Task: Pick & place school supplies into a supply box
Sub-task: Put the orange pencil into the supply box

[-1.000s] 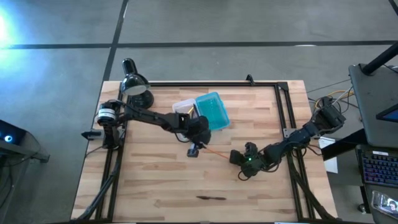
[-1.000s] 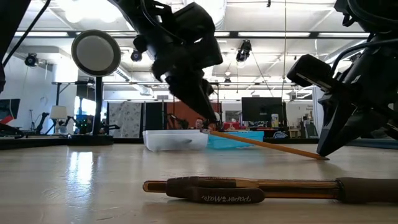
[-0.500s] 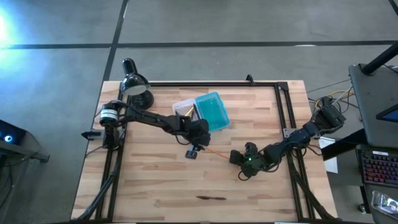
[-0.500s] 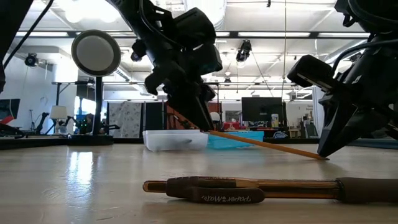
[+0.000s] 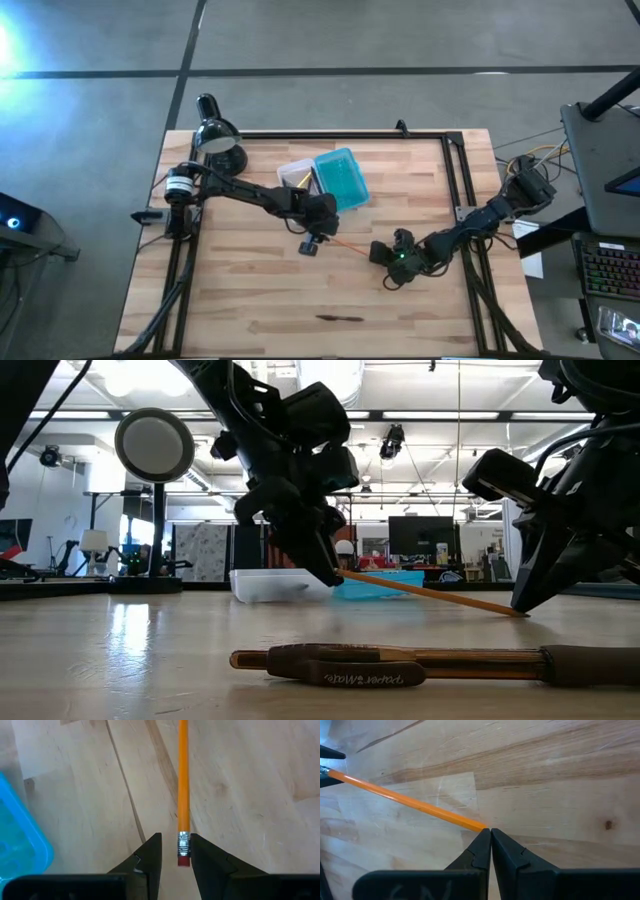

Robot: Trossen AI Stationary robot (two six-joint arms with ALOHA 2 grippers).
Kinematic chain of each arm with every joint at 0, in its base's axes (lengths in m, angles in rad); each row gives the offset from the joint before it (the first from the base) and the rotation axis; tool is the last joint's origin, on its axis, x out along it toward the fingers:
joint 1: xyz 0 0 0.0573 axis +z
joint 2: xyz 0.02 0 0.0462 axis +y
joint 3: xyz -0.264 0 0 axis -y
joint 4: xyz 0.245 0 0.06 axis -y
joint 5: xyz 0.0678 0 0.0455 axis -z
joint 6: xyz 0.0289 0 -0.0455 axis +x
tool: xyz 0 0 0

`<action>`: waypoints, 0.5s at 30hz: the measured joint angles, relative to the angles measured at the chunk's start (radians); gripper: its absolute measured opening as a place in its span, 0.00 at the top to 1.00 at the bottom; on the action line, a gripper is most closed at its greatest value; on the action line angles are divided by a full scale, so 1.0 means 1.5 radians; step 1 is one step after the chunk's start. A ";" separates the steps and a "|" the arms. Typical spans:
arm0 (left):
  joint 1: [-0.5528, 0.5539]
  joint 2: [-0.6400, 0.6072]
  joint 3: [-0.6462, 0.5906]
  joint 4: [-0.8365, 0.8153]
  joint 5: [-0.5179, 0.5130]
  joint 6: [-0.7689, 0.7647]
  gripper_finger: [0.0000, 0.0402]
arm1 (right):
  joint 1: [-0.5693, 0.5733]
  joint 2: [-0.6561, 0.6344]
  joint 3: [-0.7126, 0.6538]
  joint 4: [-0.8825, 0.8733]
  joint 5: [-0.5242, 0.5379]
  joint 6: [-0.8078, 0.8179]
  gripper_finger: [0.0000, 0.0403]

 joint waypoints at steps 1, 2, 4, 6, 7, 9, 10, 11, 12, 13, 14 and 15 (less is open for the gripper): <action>0.000 0.000 0.000 -0.001 0.000 0.000 0.79 | 0.000 0.000 0.000 0.000 0.000 0.000 0.98; 0.000 0.000 0.002 -0.002 0.000 0.000 0.79 | 0.000 0.000 0.000 0.000 -0.001 0.001 0.98; 0.000 0.000 0.006 0.000 0.000 -0.001 0.79 | 0.000 0.000 0.000 0.000 -0.002 0.001 0.98; 0.000 0.000 0.008 0.000 0.000 -0.001 0.80 | 0.000 0.000 0.000 0.000 -0.002 0.001 0.98; 0.000 0.000 0.010 -0.001 0.000 -0.001 0.81 | 0.000 0.000 0.000 0.000 -0.002 0.001 0.98; 0.000 0.000 0.014 0.000 0.000 -0.001 0.83 | 0.000 0.000 0.000 0.000 -0.002 0.001 0.98; 0.000 0.000 0.014 0.002 0.000 -0.001 0.85 | 0.000 0.000 0.000 0.000 -0.002 0.001 0.98; 0.000 0.000 0.014 0.002 0.001 -0.001 0.87 | 0.000 0.000 0.000 0.000 -0.002 0.001 0.98; 0.000 0.000 0.014 0.001 0.001 -0.002 0.89 | 0.000 0.000 0.000 0.000 -0.002 0.001 0.98; 0.000 0.000 0.014 0.000 0.001 -0.002 0.91 | 0.000 0.000 0.000 0.000 -0.002 0.001 0.98; 0.000 0.000 0.014 0.000 0.002 -0.002 0.92 | 0.000 0.000 0.000 0.000 -0.002 0.001 0.98; 0.000 0.000 0.014 -0.001 0.003 -0.001 0.94 | 0.000 0.000 0.000 0.000 -0.002 0.001 0.98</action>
